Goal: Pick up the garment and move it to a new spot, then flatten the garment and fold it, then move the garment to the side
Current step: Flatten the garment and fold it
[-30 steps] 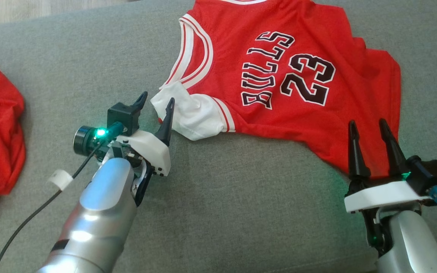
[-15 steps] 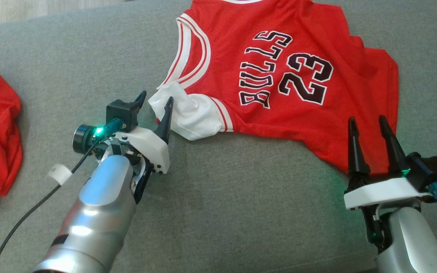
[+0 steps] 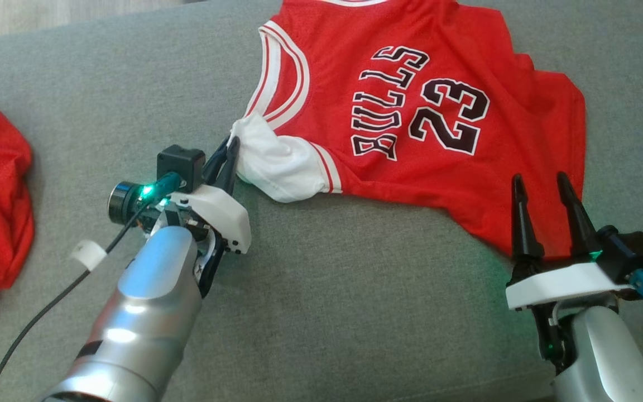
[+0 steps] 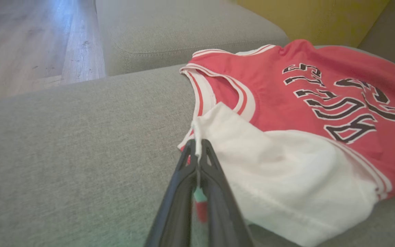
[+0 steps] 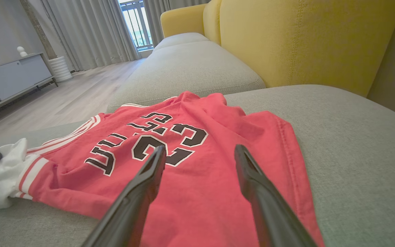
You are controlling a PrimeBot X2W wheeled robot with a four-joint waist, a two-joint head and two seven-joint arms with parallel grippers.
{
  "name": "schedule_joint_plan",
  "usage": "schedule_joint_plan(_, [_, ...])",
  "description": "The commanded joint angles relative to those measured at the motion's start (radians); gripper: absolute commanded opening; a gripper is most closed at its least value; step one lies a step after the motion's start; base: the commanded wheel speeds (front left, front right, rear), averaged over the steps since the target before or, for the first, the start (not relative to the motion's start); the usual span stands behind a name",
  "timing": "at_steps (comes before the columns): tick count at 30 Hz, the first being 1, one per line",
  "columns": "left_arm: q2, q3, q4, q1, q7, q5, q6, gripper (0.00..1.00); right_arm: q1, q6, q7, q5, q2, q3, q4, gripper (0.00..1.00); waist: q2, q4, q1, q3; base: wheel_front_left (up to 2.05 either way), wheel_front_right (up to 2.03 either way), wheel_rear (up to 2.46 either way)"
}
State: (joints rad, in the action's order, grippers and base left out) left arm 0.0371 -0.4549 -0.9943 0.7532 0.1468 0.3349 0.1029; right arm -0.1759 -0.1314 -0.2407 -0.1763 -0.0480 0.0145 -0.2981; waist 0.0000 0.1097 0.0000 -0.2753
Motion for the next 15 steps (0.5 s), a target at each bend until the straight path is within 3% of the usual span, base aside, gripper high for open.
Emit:
schedule_joint_plan(1, [0.015, 0.017, 0.028, 0.039, 0.024, 0.009, -0.004, 0.00, -0.020, 0.001, -0.014, -0.003, -0.002, 0.020, 0.023, 1.00, 0.0000, -0.005, 0.0000, 0.007, 0.00, 0.00, 0.00])
schedule_joint_plan(8, [0.016, 0.024, 0.065, 0.024, 0.081, 0.020, -0.029, 0.00, -0.008, 0.001, -0.009, 0.007, -0.002, 0.018, 0.008, 1.00, 0.0000, -0.034, 0.0000, 0.050, 0.00, 0.00, 0.00])
schedule_joint_plan(15, [0.024, 0.040, 0.157, -0.033, 0.107, 0.028, -0.062, 0.00, 0.014, 0.001, 0.000, 0.015, -0.002, 0.016, 0.001, 1.00, 0.0000, -0.107, 0.0000, 0.098, 0.00, 0.00, 0.00])
